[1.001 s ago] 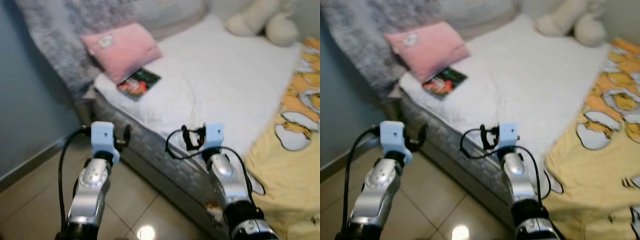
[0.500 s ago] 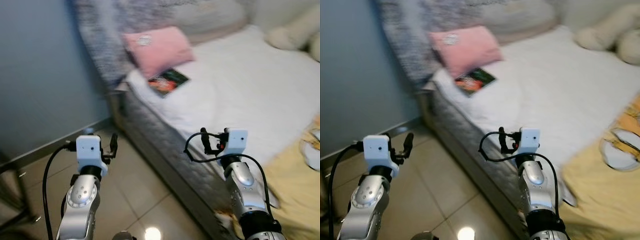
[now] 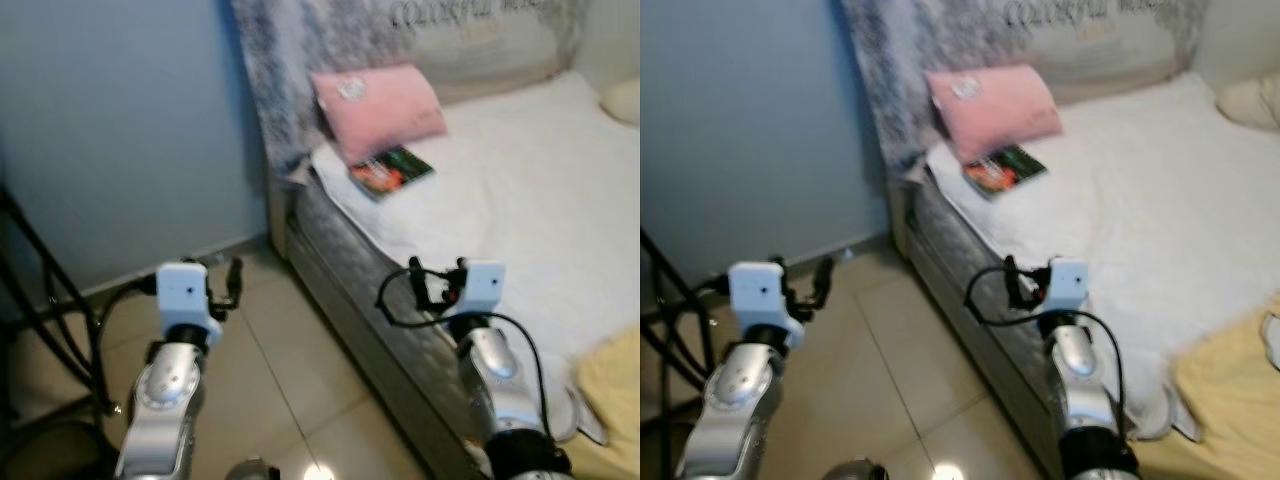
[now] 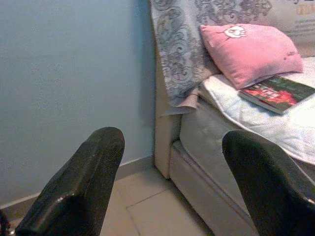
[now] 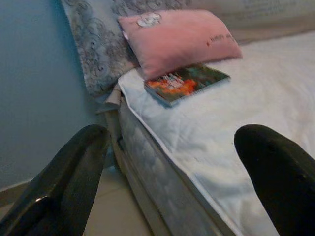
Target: Clean up the room
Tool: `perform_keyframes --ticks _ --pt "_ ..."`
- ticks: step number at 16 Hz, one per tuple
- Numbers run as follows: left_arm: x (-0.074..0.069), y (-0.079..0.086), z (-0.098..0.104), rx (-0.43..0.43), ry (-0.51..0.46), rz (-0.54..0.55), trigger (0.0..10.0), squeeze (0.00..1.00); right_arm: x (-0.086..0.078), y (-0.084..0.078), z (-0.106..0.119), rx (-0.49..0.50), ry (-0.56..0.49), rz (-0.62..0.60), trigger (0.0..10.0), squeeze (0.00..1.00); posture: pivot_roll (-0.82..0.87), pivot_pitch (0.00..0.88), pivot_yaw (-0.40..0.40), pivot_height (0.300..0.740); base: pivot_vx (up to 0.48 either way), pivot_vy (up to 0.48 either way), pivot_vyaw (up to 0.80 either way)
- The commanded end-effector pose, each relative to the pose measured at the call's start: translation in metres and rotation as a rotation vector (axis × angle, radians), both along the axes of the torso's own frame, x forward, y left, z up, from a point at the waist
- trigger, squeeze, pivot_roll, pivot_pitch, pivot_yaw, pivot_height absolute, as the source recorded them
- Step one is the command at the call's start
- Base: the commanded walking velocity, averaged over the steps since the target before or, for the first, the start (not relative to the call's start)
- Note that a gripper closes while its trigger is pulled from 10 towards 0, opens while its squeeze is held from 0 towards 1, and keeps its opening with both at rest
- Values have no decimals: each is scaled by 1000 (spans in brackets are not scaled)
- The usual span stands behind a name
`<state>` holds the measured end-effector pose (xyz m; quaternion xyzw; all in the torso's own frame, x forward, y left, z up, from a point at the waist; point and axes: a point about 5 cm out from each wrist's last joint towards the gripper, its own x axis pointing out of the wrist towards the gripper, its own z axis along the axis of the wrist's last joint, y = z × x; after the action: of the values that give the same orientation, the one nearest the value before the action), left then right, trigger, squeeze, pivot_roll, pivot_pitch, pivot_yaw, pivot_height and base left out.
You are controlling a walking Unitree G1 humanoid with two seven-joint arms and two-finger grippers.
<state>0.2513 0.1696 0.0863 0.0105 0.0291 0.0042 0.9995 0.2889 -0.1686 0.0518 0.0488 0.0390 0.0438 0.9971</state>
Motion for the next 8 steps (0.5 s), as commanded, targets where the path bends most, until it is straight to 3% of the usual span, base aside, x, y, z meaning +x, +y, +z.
perform_keyframes --ticks 1,5,8 --pt "7 2 -1 32 41 1 10000 0 0 9 1 -4 -2 26 10000 0 -30 0 -14 740 274 394 481" --pt "12 8 6 101 36 -52 10000 0 -8 11 -14 -38 68 17 10000 0 -30 0 0 740 431 73 514" --pt "17 10 10 112 25 -65 10000 0 -6 10 -15 -45 80 -15 10000 0 -30 0 6 740 475 0 0"
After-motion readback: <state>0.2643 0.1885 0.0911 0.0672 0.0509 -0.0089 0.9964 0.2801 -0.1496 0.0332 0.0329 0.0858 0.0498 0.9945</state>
